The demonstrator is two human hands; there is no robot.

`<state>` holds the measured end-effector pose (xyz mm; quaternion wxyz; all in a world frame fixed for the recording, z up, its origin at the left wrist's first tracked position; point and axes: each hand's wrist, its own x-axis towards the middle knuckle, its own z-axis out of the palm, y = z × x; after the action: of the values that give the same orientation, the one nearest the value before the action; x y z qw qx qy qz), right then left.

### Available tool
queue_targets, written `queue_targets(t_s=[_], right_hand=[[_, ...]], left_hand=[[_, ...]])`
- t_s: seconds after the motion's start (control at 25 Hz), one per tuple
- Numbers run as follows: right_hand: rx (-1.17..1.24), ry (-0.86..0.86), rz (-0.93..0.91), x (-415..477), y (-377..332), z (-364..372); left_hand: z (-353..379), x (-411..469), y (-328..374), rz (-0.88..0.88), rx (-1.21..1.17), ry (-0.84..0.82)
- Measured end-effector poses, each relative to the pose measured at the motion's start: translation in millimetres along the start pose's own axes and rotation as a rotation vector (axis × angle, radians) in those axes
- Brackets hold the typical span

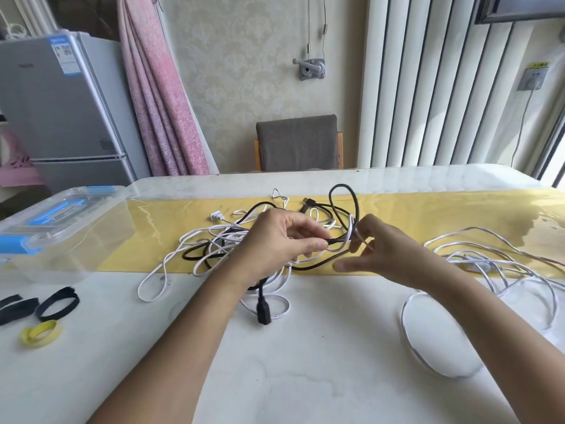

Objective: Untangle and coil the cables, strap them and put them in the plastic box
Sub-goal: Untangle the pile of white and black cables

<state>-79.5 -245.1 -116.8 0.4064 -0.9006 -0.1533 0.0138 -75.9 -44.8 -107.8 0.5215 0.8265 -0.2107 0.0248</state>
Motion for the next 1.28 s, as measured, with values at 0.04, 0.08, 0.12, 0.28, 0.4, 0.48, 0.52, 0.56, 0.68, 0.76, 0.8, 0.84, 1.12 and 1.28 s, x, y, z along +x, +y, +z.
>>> queue_targets(t_s=[0.04, 0.08, 0.12, 0.28, 0.4, 0.48, 0.52, 0.56, 0.68, 0.76, 0.8, 0.84, 1.12, 1.28], right_hand=[[0.075, 0.059, -0.005, -0.5, -4.5, -0.1], [0.166, 0.099, -0.012, -0.7, -7.8, 0.1], [0.259, 0.12, -0.004, -0.5, -10.2, -0.5], [0.395, 0.055, 0.103, -2.3, -19.5, 0.9], [0.445, 0.168, 0.169, -0.1, -19.2, 3.8], [0.557, 0.24, 0.175, 1.2, -14.0, -1.0], [0.649, 0.253, 0.172, 2.1, -11.2, -2.9], [0.737, 0.249, 0.176, 3.1, -7.6, -4.0], [0.926, 0.195, 0.229, 6.5, -1.6, -2.2], [0.992, 0.178, 0.246, 8.9, 1.1, -1.1], [0.993, 0.153, 0.241, 9.1, 2.3, -1.3], [0.965, 0.115, 0.223, 7.8, 0.3, -1.2], [0.853, -0.033, 0.049, 3.2, -5.1, 16.5], [0.72, 0.054, 0.017, 3.5, -7.6, 16.0]], left_hand=[[3.1, 0.4, -0.1, 0.018, -0.034, 0.016], [4.8, 0.8, -0.5, 0.032, -0.072, 0.026], [5.4, 1.1, -1.3, 0.038, -0.114, 0.032], [4.6, 2.1, -2.9, 0.047, -0.164, 0.005], [-13.3, 4.8, -9.0, 0.024, -0.055, -0.029], [-32.4, 3.5, -15.6, -0.082, 0.002, -0.107], [-40.8, 1.5, -18.7, -0.141, 0.021, -0.161], [-46.2, -0.9, -21.0, -0.193, 0.017, -0.219], [-47.9, -2.0, -25.0, -0.229, -0.018, -0.306], [-43.3, 0.7, -23.7, -0.218, -0.065, -0.206], [-39.8, 1.7, -22.0, -0.215, -0.105, -0.148], [-35.6, 2.2, -19.6, -0.208, -0.138, -0.108], [-3.0, 1.6, -9.9, -0.147, -0.082, -0.097], [5.8, 1.1, -5.8, 0.068, 0.27, -0.014]])
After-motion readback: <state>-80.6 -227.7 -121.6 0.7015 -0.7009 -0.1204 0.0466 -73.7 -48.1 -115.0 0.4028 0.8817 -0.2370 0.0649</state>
